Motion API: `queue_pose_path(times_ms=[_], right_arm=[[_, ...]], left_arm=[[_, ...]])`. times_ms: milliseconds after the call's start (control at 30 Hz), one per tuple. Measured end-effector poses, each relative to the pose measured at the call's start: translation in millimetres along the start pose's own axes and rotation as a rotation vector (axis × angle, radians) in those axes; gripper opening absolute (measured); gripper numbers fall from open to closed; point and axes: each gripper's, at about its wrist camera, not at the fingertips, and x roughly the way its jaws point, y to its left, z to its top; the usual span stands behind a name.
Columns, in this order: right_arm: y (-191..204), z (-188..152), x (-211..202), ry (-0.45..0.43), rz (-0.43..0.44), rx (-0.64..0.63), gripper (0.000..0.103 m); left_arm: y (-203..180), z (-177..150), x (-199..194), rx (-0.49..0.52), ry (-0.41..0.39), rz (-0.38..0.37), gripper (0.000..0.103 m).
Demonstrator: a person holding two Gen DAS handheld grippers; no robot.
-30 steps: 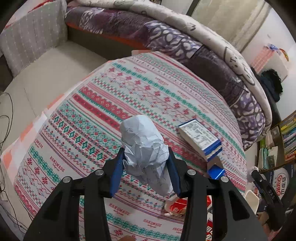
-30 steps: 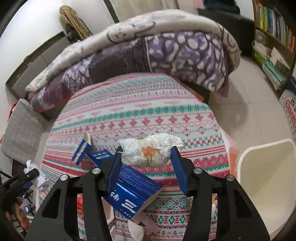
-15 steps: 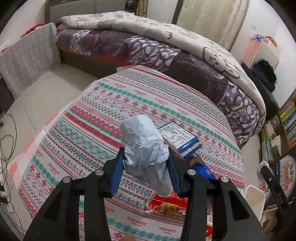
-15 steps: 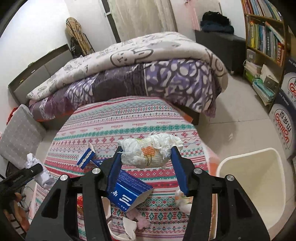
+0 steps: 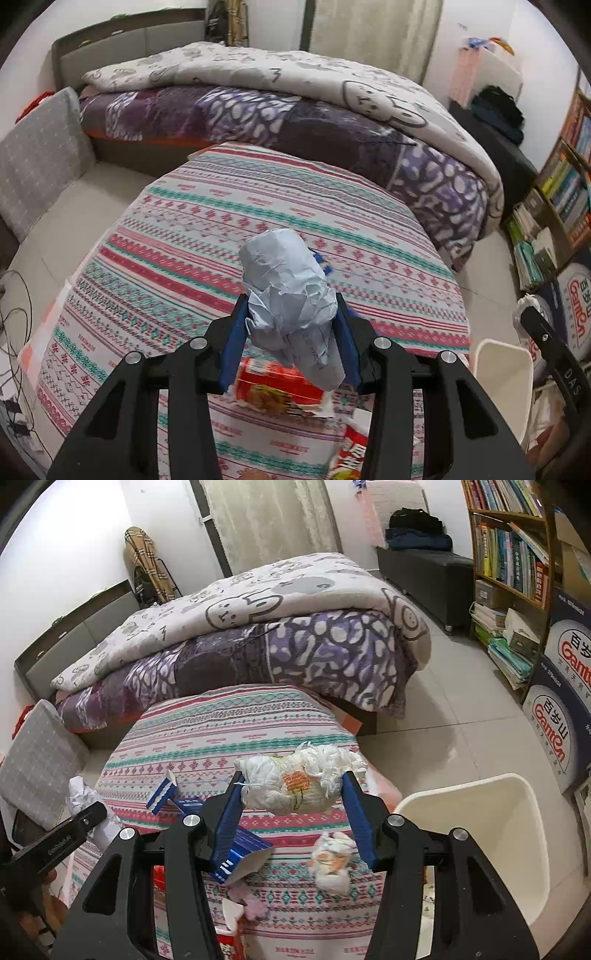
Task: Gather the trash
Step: 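Carry both tissues over the white bin and open both tools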
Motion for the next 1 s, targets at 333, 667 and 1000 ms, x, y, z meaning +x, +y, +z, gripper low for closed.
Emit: queue_pose_path(times_ms=[333, 667, 1000], right_arm=[[-32, 2, -16, -0.013, -0.021, 0.040, 0.050], [-70, 3, -32, -0.025, -0.061, 0.080, 0.051], [-115, 0, -38, 0.021, -0.129, 0.138, 0.051]], left_arm=[[-49, -8, -7, 0.069, -0.004, -0.046, 0.044], [-96, -18, -13, 0.138, -0.004, -0.096, 0.044], [-146, -38, -18, 0.232, 0.001, -0.136, 0.044]])
